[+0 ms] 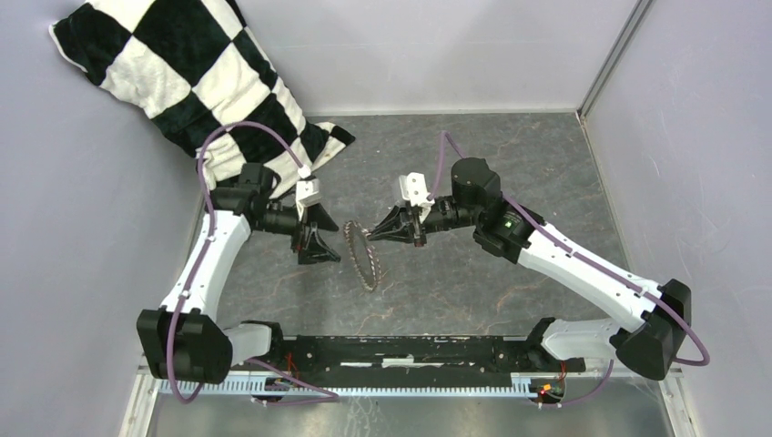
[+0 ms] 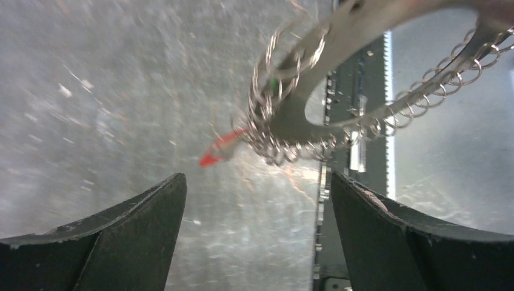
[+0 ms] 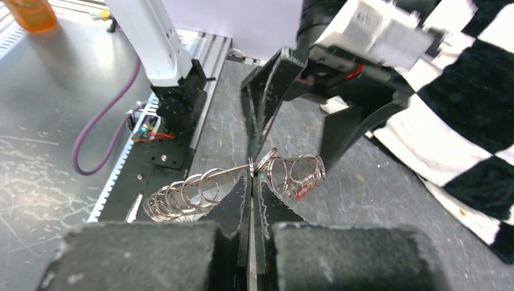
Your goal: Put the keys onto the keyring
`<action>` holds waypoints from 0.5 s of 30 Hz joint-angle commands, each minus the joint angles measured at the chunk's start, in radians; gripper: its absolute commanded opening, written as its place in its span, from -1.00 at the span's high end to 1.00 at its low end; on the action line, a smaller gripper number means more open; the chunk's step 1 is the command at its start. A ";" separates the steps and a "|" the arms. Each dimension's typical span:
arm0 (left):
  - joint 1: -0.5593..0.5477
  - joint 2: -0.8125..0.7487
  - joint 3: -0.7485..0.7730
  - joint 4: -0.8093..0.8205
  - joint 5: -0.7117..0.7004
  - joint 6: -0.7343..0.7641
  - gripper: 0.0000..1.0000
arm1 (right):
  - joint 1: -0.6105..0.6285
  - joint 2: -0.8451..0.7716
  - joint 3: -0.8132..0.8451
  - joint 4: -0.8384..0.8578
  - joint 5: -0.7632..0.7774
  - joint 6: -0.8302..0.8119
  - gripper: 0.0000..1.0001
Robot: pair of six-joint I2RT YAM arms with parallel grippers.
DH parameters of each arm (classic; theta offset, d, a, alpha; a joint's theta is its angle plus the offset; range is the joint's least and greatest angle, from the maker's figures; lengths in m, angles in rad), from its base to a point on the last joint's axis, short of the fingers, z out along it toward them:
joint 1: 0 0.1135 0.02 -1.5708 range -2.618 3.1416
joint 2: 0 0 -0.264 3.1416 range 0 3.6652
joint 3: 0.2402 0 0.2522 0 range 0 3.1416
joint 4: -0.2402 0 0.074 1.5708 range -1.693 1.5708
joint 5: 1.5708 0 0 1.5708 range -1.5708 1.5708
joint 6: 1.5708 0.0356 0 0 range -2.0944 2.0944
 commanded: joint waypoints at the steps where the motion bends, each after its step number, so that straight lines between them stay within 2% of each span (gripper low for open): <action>1: 0.006 -0.007 0.206 -0.136 0.052 0.282 -0.88 | -0.012 -0.021 0.029 0.136 -0.103 0.096 0.99; 6: -0.026 -0.063 0.313 -0.152 0.065 0.438 -0.91 | -0.011 0.006 0.031 0.177 -0.161 0.151 0.99; 9: -0.148 -0.092 0.311 -0.154 0.006 0.502 -0.90 | -0.011 0.024 0.031 0.219 -0.206 0.188 0.99; 11: -0.230 -0.075 0.317 -0.150 -0.027 0.505 -0.88 | -0.012 0.047 0.050 0.230 -0.250 0.212 0.99; 15: -0.251 -0.016 0.382 -0.123 -0.013 0.425 -0.84 | -0.011 0.070 0.072 0.221 -0.312 0.231 0.99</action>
